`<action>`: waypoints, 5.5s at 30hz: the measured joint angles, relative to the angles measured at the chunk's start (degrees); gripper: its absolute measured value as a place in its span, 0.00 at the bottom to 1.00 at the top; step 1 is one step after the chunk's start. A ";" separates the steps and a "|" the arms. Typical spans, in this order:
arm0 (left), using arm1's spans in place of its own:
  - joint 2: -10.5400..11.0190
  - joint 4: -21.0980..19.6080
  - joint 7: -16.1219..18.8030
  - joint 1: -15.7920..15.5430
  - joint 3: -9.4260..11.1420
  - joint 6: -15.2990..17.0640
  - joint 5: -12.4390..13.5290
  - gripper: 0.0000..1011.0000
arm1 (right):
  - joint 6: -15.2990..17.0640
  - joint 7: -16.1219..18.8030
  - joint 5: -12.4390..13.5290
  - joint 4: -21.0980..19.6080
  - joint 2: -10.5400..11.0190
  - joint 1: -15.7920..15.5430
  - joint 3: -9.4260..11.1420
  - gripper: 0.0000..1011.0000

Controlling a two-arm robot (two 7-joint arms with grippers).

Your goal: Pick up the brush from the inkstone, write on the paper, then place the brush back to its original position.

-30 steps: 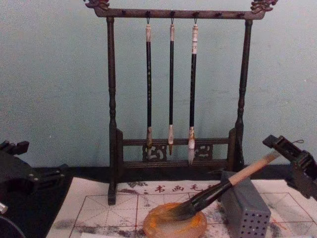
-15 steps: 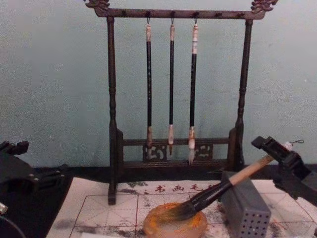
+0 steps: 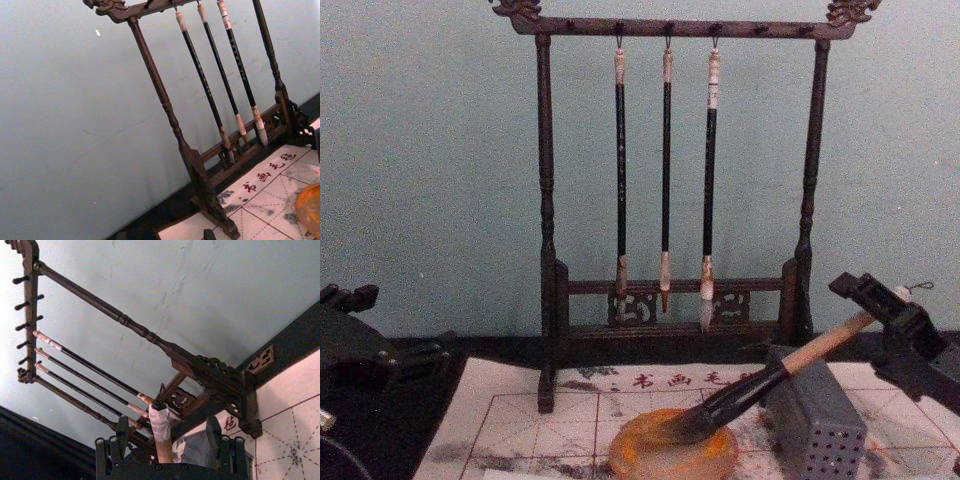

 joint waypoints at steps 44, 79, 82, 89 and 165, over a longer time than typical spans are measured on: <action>0.00 0.00 0.00 0.00 0.00 0.00 0.00 0.99 | -0.09 0.01 -0.34 -0.10 0.00 -0.09 0.14 0.32; 0.00 0.00 0.00 0.00 0.00 0.00 0.00 0.99 | 0.97 -0.45 1.76 -0.68 0.28 -0.12 0.08 0.18; 0.00 0.00 0.00 0.00 0.00 0.00 0.00 0.99 | 1.56 -0.77 3.04 -1.41 0.55 -0.32 0.12 0.18; 0.00 0.00 0.00 0.00 0.00 0.00 0.00 0.99 | 1.79 -0.91 4.45 -3.32 1.45 -0.83 -0.26 0.18; 0.00 0.00 0.00 0.00 0.00 0.00 0.00 0.99 | -0.09 1.66 3.74 -18.40 15.16 -2.13 -13.43 0.18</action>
